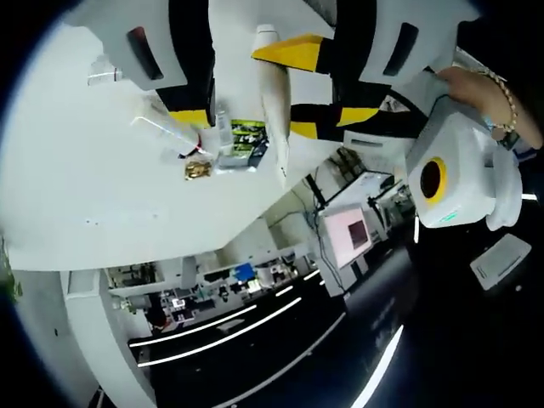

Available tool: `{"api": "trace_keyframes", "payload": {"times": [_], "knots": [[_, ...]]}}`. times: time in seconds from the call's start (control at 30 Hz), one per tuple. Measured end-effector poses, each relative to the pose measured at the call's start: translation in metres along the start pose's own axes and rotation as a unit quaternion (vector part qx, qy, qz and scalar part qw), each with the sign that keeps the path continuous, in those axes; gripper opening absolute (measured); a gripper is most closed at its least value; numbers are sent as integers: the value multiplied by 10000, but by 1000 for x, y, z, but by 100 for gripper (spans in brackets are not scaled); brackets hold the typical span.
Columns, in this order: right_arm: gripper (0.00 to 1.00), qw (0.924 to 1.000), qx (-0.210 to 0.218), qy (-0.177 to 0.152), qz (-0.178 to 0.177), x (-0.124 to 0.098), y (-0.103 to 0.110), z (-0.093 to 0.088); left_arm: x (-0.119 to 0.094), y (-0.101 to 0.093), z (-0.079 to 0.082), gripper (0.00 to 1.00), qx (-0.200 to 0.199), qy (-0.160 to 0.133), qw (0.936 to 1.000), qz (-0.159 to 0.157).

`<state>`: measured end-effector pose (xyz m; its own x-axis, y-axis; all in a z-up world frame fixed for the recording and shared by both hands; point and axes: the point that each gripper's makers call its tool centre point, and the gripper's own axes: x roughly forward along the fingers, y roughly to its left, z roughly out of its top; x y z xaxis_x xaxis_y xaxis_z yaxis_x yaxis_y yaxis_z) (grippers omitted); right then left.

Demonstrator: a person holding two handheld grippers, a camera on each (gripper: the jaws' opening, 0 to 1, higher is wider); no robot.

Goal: Arrange the skincare products in the storage area until every visible bottle or jar stands upright without overlapping.

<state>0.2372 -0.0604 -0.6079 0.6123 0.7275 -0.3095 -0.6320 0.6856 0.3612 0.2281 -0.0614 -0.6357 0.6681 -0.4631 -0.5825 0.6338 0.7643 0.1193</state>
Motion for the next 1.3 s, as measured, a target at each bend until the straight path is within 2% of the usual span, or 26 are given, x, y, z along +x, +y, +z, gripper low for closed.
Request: {"api": "trace_keyframes", "payload": {"times": [0.1,0.2,0.3,0.5,0.67,0.7,0.73,0.77,1.0,1.17,1.23,1.3], "knots": [[49,10000,-1,17,5,-3,2,-3,-3,-4,-2,36,-9,17,10000,-43],[38,9996,217,-48,161,-7,10,-3,-4,-9,-3,36,82,36,9999,-63],[26,9997,102,29,223,-8,12,-6,-7,-12,0,36,84,4,9999,-89],[28,9996,191,-2,199,-14,11,-5,-12,-17,6,36,150,-49,9998,-72],[25,9997,100,63,232,-18,17,-3,-16,-19,8,36,153,-77,9999,-21],[19,9998,87,169,90,-20,14,-7,-16,-20,7,36,158,-67,9999,-10],[15,9994,-136,262,-158,-22,4,-10,-17,-20,6,36,165,-50,9999,-6],[14,9997,5,197,114,-22,11,-8,-17,-21,5,36,233,-81,9997,6],[11,9991,-25,217,365,-31,13,-14,-21,-32,5,37,202,-155,9996,-73],[10,9986,-143,166,480,-39,9,-11,-19,-38,11,39,409,-312,9985,-185],[10,9982,-242,182,521,-42,6,-12,-18,-43,14,38,486,-322,9978,-305],[10,9965,-556,230,588,-45,5,-14,-18,-49,17,38,517,-408,9970,-411]]}}
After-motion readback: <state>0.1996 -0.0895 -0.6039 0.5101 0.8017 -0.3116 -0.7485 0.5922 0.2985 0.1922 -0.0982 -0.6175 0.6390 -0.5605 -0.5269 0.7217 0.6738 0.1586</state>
